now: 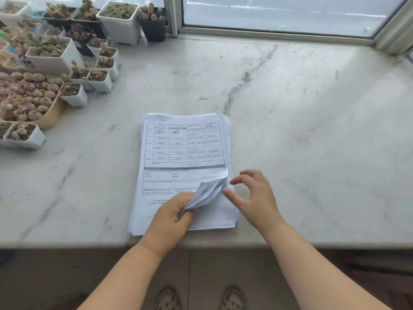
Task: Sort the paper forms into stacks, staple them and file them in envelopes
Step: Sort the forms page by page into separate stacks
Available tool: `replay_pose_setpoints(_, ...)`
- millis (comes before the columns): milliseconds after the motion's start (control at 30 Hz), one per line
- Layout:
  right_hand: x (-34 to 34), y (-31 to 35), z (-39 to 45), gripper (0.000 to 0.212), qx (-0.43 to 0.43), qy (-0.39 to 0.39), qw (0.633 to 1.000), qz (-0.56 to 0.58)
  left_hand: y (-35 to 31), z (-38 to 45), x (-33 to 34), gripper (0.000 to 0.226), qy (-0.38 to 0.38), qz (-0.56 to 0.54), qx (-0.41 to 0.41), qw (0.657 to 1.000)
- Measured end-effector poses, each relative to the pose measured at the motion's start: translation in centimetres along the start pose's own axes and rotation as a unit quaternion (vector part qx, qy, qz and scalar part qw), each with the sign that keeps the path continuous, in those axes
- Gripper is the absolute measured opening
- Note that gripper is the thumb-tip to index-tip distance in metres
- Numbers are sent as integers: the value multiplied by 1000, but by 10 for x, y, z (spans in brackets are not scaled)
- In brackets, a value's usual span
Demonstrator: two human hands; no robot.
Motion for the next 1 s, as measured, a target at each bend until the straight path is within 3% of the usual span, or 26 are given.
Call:
replay_pose_setpoints(100,-3,8,-4,7,3,29,999,37,-6,-1,-2,29,-23,-31,-10,999)
replay_pose_setpoints(200,3,13,-2,36,141,104,975,135,-7,-2,-2,30,-20,-38,-6,999)
replay_pose_setpoints(300,24,14,-8,53,280,226,914,188,-6,-4,3,34,-10,24,10,1000)
replay_pose_setpoints(367,37,14,-9,26,291,247,905,187,-4,-7,6,38,-2,75,10,997)
replay_pose_setpoints(400,40,12,-9,17,283,239,913,174,-4,-9,9,41,13,93,7,996)
replay_pose_setpoints(467,41,4,-7,33,266,194,929,165,-12,-13,10,51,19,123,22,992)
replay_pose_setpoints(633,-5,-4,11,40,205,98,944,241,-55,-11,-28,31,-165,185,88,965)
replay_pose_setpoints(700,-42,-17,30,38,191,46,944,264,-64,-1,-37,22,-185,221,72,955)
replay_pose_setpoints(867,-135,-58,93,35,210,-65,942,255,-41,33,-22,45,-16,288,-109,951)
replay_pose_setpoints(1000,-162,-84,155,39,229,-94,945,215,-24,56,-11,46,96,315,-142,934)
Point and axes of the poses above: each hand's wrist, its own z-axis towards the middle knuckle, its own x-axis out of the palm, y = z × x, the point moved 8 cm from there along z, towards the middle knuckle, and after that the axes turned 2 degrees about z, right-handed, at the moved point
